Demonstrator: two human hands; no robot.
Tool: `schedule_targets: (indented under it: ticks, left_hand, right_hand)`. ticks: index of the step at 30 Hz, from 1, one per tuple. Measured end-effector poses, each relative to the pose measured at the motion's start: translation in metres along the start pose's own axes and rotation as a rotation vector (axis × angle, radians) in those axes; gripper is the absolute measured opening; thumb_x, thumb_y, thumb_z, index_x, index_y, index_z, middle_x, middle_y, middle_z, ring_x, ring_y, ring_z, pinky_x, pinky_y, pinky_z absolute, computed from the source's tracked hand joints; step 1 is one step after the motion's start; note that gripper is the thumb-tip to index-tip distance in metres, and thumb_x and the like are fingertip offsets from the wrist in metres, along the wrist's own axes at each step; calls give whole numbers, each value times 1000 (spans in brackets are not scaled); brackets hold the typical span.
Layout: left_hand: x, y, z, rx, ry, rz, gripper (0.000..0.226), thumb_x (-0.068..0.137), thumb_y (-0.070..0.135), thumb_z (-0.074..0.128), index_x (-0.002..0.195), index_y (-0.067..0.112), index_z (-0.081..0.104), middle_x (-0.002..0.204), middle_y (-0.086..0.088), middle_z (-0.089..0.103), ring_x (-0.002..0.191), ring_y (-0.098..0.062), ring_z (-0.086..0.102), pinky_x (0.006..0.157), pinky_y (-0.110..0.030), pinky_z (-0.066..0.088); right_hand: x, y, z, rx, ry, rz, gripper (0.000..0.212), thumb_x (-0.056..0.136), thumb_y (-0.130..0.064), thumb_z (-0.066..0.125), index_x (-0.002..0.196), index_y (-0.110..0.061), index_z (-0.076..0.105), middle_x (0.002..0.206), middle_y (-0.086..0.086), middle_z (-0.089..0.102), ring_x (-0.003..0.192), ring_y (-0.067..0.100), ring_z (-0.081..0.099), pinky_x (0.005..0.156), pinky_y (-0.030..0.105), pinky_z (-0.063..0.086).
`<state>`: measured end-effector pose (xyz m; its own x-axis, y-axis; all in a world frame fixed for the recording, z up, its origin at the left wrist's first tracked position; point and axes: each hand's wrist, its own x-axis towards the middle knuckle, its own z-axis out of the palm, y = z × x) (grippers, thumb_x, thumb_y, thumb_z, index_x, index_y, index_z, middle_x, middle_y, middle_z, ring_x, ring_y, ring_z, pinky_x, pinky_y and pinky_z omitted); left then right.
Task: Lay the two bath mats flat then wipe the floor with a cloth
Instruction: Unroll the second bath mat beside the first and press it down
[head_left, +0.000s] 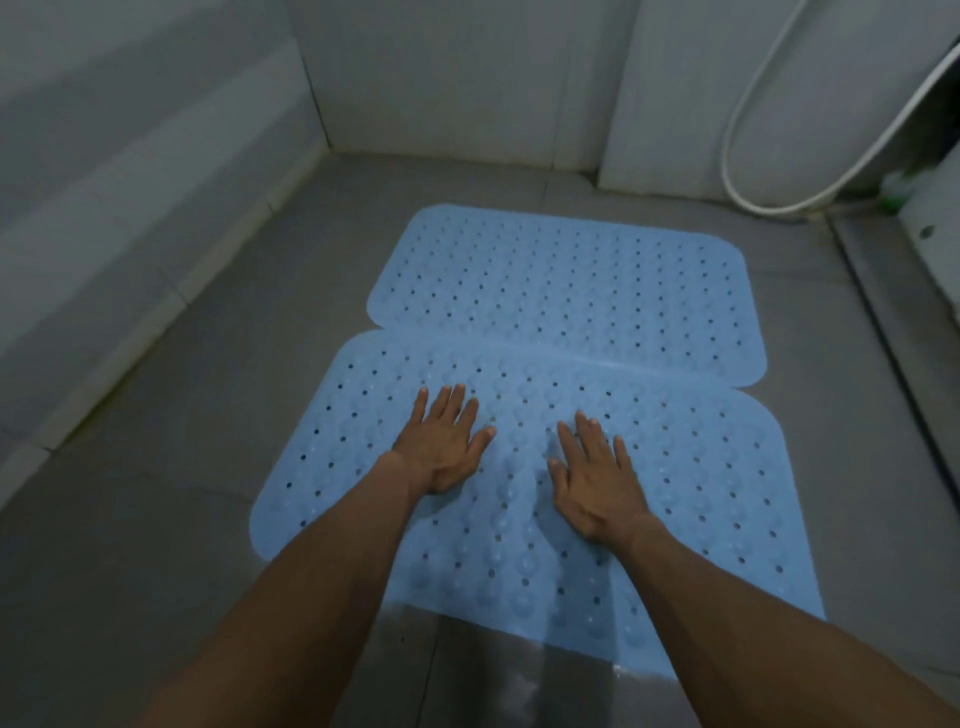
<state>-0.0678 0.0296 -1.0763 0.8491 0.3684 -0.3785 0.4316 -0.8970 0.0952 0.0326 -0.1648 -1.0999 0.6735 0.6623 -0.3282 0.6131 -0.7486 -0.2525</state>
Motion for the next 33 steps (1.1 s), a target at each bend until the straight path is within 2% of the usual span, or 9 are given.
schedule_targets:
  ticks: [3, 7, 12, 15, 24, 30, 33]
  left_hand:
    - [10, -1, -37, 11, 20, 15, 67, 102, 52, 11, 156, 13, 7, 164, -8, -4, 151, -21, -6, 120, -45, -11]
    - [18, 10, -96, 87, -49, 22, 67, 102, 51, 10, 156, 12, 7, 164, -9, -1, 151, -23, -4, 121, -46, -10]
    - [-10, 39, -191, 130, -126, 39, 67, 102, 50, 9, 156, 10, 8, 164, -11, 2, 151, -24, -3, 121, -47, -9]
    - [-38, 57, -253, 149, -165, 68, 66, 103, 48, 10, 155, 9, 10, 164, -11, 6, 151, -25, 0, 121, -48, -7]
    - [-151, 99, -442, 27, -152, 79, 64, 103, 47, 11, 155, 9, 13, 163, -10, 7, 151, -24, 0, 121, -48, -7]
    - [-248, 108, -528, -79, -139, -29, 65, 103, 46, 11, 155, 6, 13, 163, -12, 4, 151, -26, -1, 120, -47, -10]
    - [-292, 108, -561, -70, -141, -22, 65, 103, 45, 11, 154, 5, 12, 163, -13, 6, 151, -27, 0, 120, -48, -9]
  right_hand:
    - [18, 7, -40, 8, 55, 23, 59, 106, -41, 18, 159, -19, 4, 166, 3, -9, 152, 17, -11, 122, 39, -12]
    - [31, 13, -103, 39, 63, 30, 58, 106, -41, 18, 159, -19, 9, 166, 3, -4, 153, 17, -7, 123, 38, -9]
    - [1, 3, -199, 62, 40, 41, 57, 106, -40, 19, 159, -19, 13, 167, 2, 0, 153, 17, -4, 122, 36, -8]
    - [-30, -3, -263, 95, 5, 52, 56, 106, -40, 18, 158, -19, 15, 167, 2, 3, 153, 17, -3, 122, 35, -8]
    - [-156, -37, -460, 68, -72, 92, 57, 106, -40, 18, 158, -18, 17, 166, 4, 6, 153, 18, -2, 124, 38, -4]
    - [-227, -79, -567, 65, -98, 110, 57, 105, -42, 19, 158, -19, 17, 166, 4, 6, 153, 19, 0, 124, 39, -2]
    - [-251, -104, -612, 63, -97, 95, 58, 105, -42, 20, 158, -18, 18, 166, 4, 8, 153, 20, 2, 124, 39, -1]
